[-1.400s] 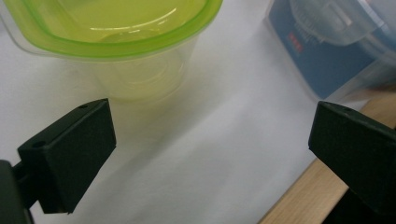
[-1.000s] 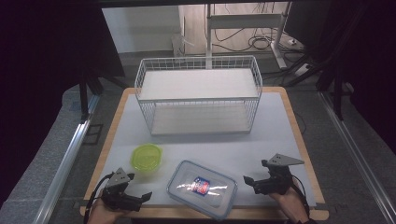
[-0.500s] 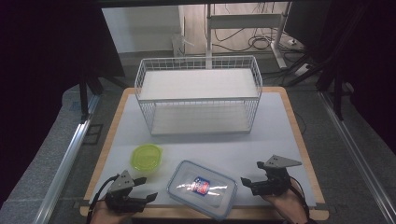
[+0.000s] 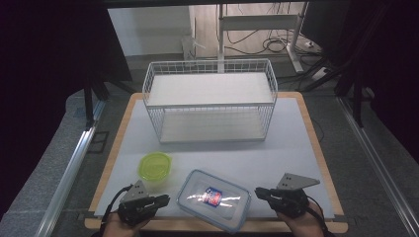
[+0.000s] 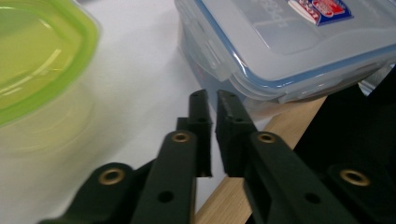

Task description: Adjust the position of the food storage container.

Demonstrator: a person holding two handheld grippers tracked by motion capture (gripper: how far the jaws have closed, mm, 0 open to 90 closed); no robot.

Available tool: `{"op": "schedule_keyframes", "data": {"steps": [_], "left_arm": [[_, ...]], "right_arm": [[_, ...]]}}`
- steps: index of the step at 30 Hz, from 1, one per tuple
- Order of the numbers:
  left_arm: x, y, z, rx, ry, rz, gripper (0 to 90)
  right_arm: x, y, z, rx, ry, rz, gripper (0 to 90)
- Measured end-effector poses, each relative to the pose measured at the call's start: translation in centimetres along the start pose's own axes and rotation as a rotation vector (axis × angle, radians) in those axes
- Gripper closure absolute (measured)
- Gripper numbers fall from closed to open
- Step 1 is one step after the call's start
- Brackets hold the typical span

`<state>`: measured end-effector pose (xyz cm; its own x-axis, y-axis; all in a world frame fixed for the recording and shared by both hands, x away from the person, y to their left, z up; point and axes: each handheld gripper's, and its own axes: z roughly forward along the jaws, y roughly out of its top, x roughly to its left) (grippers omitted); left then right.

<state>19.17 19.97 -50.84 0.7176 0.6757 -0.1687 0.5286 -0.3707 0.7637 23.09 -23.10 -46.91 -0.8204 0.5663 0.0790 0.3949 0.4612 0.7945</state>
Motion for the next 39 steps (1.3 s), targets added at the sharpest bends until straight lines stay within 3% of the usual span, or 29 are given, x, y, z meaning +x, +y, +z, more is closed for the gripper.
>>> {"op": "schedule_keyframes", "data": {"steps": [5,10,21,26,34,39], "left_arm": [[-0.3,0.2,0.7,0.024,-0.003,0.013,89.6],[-0.2,0.2,1.2,0.029,0.000,-0.005,89.6],[-0.5,0.4,2.3,0.060,-0.021,-0.005,89.8],[-0.5,0.5,2.5,0.058,0.001,-0.018,90.0],[-0.5,0.8,3.1,0.052,0.007,-0.060,90.0],[-0.7,1.0,3.5,0.058,0.014,-0.066,90.0]], "right_arm": [[1.1,-0.6,0.1,0.061,0.041,-0.003,89.6],[2.0,-1.6,0.5,0.127,0.071,0.013,89.6],[2.7,-1.9,1.6,0.171,0.112,0.016,89.5],[3.0,-1.8,2.3,0.197,0.094,-0.001,89.5],[2.2,-1.6,2.5,0.179,0.047,0.031,89.6],[1.6,-1.2,2.7,0.171,0.001,0.040,89.7]]}}
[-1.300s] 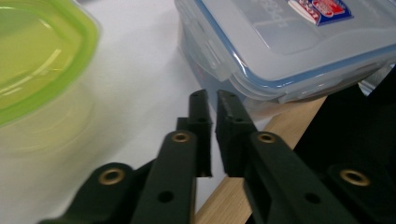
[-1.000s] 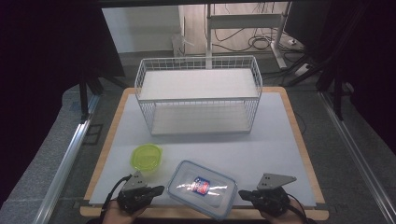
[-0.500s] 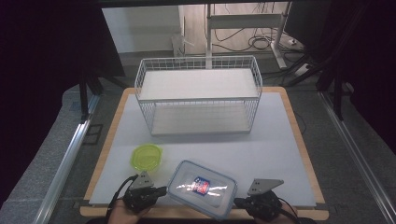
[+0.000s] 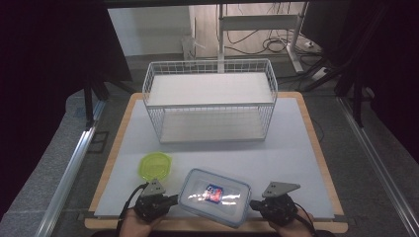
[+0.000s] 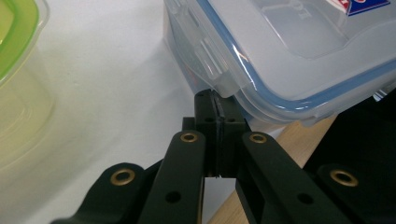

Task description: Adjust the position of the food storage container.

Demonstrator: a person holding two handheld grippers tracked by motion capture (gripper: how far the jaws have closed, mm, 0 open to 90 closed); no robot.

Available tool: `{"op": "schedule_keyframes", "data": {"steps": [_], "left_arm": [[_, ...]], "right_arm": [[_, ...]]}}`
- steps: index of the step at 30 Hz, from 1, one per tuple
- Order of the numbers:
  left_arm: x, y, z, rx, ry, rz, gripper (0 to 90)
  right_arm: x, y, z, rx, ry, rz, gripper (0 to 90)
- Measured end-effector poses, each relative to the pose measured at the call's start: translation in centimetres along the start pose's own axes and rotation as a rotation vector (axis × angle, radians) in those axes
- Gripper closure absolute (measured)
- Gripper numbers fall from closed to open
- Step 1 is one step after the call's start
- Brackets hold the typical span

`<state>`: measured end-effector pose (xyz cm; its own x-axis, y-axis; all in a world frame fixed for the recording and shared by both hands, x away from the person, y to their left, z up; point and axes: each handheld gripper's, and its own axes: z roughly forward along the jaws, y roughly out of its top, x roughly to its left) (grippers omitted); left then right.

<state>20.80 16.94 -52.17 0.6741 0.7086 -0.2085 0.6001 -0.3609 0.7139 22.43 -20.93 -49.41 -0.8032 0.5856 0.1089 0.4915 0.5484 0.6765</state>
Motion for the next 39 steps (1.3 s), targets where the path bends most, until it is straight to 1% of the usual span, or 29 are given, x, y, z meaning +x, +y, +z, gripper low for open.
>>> {"op": "schedule_keyframes", "data": {"steps": [3,5,9,12,13,14,16,19,21,26,29,31,32,33,34,36,37,39], "left_arm": [[-0.1,0.3,0.5,0.007,0.006,-0.008,90.0],[-0.2,0.5,0.9,0.011,0.011,-0.005,90.0],[-0.4,1.0,1.7,0.012,0.007,-0.002,90.0],[-0.5,1.3,2.1,0.008,0.020,-0.006,90.0],[-0.5,1.5,2.3,0.004,0.023,-0.013,90.0],[-0.4,1.6,2.3,0.002,0.026,-0.017,90.0],[0.0,1.7,2.4,-0.002,0.031,-0.040,90.0],[0.5,2.0,2.6,-0.005,0.059,-0.061,90.0],[1.0,2.2,2.8,-0.012,0.066,-0.076,90.0],[1.6,2.8,3.3,-0.014,0.104,-0.079,90.0],[2.0,3.4,3.9,-0.010,0.143,-0.069,90.0],[2.3,3.5,4.3,-0.010,0.157,-0.070,90.0],[2.4,3.5,4.4,-0.012,0.157,-0.073,90.0],[2.5,3.5,4.4,-0.013,0.166,-0.076,88.6],[2.6,3.5,4.3,-0.013,0.167,-0.074,84.9],[2.5,3.5,4.1,-0.013,0.182,-0.059,81.6],[2.4,3.4,4.0,-0.017,0.197,-0.049,80.9],[2.5,3.4,3.8,-0.023,0.205,-0.051,81.6]], "right_arm": [[-0.6,0.2,0.1,-0.005,-0.017,0.014,89.7],[-1.0,0.4,0.3,-0.007,-0.031,0.018,89.7],[-2.3,0.7,0.6,-0.016,-0.055,0.056,89.7],[-3.0,1.0,0.7,-0.028,-0.074,0.077,89.8],[-3.1,1.1,0.7,-0.033,-0.075,0.079,89.8],[-3.4,1.2,0.7,-0.042,-0.071,0.094,89.8],[-3.8,1.4,0.9,-0.042,-0.065,0.098,89.8],[-4.0,1.7,1.5,-0.033,-0.060,0.097,89.8],[-4.2,2.1,1.8,-0.034,-0.067,0.092,89.8],[-4.9,2.9,2.6,-0.037,-0.081,0.095,89.8],[-5.3,3.4,3.0,-0.040,-0.096,0.095,89.8],[-5.7,3.7,3.3,-0.043,-0.103,0.096,89.8],[-5.9,3.8,3.4,-0.045,-0.101,0.100,89.8],[-5.9,3.8,3.4,-0.046,-0.096,0.102,89.8],[-6.0,3.7,3.3,-0.046,-0.093,0.101,89.8],[-5.9,3.7,3.3,-0.044,-0.090,0.092,89.7],[-5.9,3.7,3.2,-0.044,-0.090,0.092,89.7],[-5.9,3.6,3.0,-0.050,-0.088,0.091,89.7]]}}
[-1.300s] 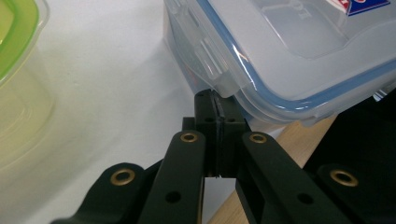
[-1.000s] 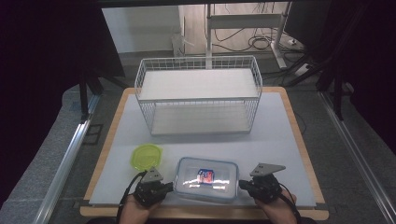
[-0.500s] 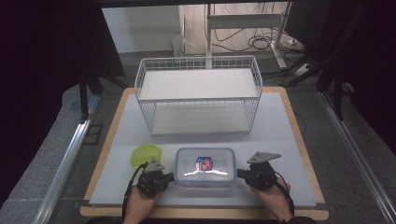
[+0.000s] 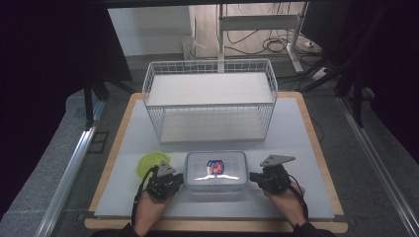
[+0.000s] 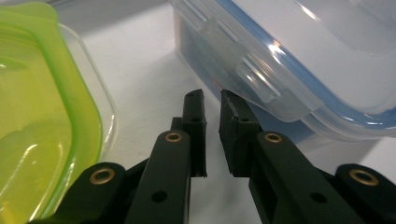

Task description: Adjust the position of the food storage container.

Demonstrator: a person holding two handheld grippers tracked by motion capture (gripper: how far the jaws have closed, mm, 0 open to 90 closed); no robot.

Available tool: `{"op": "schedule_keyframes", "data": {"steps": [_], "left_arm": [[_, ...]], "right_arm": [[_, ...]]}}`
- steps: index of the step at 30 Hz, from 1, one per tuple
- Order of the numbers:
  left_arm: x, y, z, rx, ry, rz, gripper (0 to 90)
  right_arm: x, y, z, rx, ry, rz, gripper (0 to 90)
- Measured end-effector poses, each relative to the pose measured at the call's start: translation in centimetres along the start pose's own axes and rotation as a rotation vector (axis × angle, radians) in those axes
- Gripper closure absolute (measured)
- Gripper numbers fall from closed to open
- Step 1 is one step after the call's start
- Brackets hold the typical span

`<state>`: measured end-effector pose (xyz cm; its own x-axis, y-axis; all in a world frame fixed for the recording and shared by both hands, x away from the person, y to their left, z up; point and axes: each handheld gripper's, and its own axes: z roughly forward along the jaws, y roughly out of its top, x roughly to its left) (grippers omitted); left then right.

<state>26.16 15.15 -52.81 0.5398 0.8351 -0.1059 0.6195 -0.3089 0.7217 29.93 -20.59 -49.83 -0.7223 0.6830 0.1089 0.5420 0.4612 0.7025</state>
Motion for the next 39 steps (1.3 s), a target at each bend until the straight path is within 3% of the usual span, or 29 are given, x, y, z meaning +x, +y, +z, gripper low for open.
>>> {"op": "schedule_keyframes", "data": {"steps": [6,10,17,22,27,39], "left_arm": [[0.7,-0.3,0.0,0.010,0.044,-0.006,88.9],[0.9,-0.4,0.2,0.019,0.050,-0.021,89.8],[0.2,-0.3,-0.6,0.025,-0.017,0.004,90.0],[0.5,0.0,-1.8,-0.002,0.018,0.022,90.0],[1.7,0.3,-2.7,-0.038,0.042,-0.016,90.0],[3.6,0.3,-2.8,-0.031,0.048,-0.081,89.9]], "right_arm": [[0.0,-0.2,-0.3,-0.010,0.006,0.000,89.6],[0.2,-0.2,-0.3,-0.006,0.004,-0.006,89.6],[0.2,-0.3,-0.4,-0.007,0.010,-0.005,89.5],[0.1,-0.4,-0.5,-0.011,0.012,-0.002,89.4],[0.1,-0.4,-0.5,-0.011,0.014,-0.001,89.2],[0.1,-0.4,-0.4,-0.006,0.016,-0.002,89.0]]}}
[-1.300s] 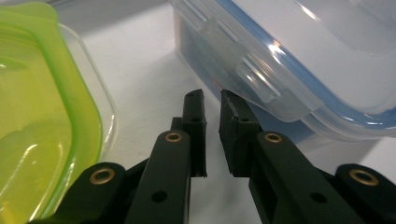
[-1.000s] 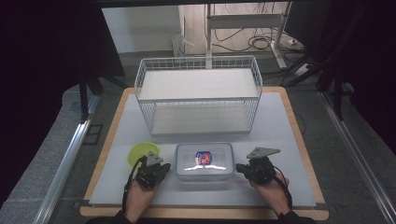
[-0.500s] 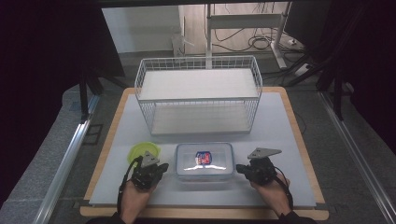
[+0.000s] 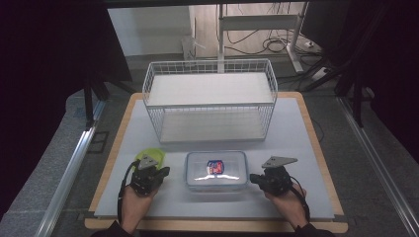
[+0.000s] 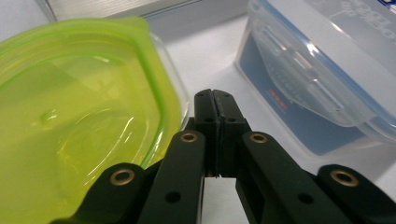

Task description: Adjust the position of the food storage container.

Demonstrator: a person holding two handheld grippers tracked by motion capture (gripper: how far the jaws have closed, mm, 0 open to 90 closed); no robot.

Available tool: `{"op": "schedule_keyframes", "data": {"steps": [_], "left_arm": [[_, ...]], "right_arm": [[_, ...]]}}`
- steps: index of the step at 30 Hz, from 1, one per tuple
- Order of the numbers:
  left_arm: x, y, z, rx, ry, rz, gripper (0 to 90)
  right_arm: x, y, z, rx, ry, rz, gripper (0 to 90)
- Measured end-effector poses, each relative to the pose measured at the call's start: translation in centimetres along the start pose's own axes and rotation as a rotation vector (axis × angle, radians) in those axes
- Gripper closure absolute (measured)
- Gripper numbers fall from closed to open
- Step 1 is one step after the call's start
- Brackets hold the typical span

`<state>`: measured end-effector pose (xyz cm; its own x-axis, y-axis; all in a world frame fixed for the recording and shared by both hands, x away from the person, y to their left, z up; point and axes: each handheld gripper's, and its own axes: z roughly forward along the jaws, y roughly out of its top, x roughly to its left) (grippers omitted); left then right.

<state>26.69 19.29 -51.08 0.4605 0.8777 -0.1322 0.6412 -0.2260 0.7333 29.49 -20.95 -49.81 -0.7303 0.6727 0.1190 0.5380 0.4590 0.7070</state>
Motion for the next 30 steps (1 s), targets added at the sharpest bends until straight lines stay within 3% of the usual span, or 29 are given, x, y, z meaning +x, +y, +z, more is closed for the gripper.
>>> {"op": "schedule_keyframes", "data": {"steps": [5,12,19,30], "left_arm": [[0.3,-0.1,0.2,0.009,-0.020,-0.012,89.7],[-0.9,0.6,-0.2,-0.018,-0.041,0.029,89.0],[-0.5,1.2,0.1,-0.012,-0.003,0.023,89.2],[0.4,1.3,0.1,-0.010,0.023,0.013,89.8]], "right_arm": [[0.0,0.0,0.0,0.002,0.001,0.000,88.7],[0.0,0.0,0.1,0.003,0.001,0.003,88.7],[-0.1,0.0,0.1,0.005,0.000,0.002,88.7],[-0.1,0.0,0.2,0.006,0.001,0.004,88.6]]}}
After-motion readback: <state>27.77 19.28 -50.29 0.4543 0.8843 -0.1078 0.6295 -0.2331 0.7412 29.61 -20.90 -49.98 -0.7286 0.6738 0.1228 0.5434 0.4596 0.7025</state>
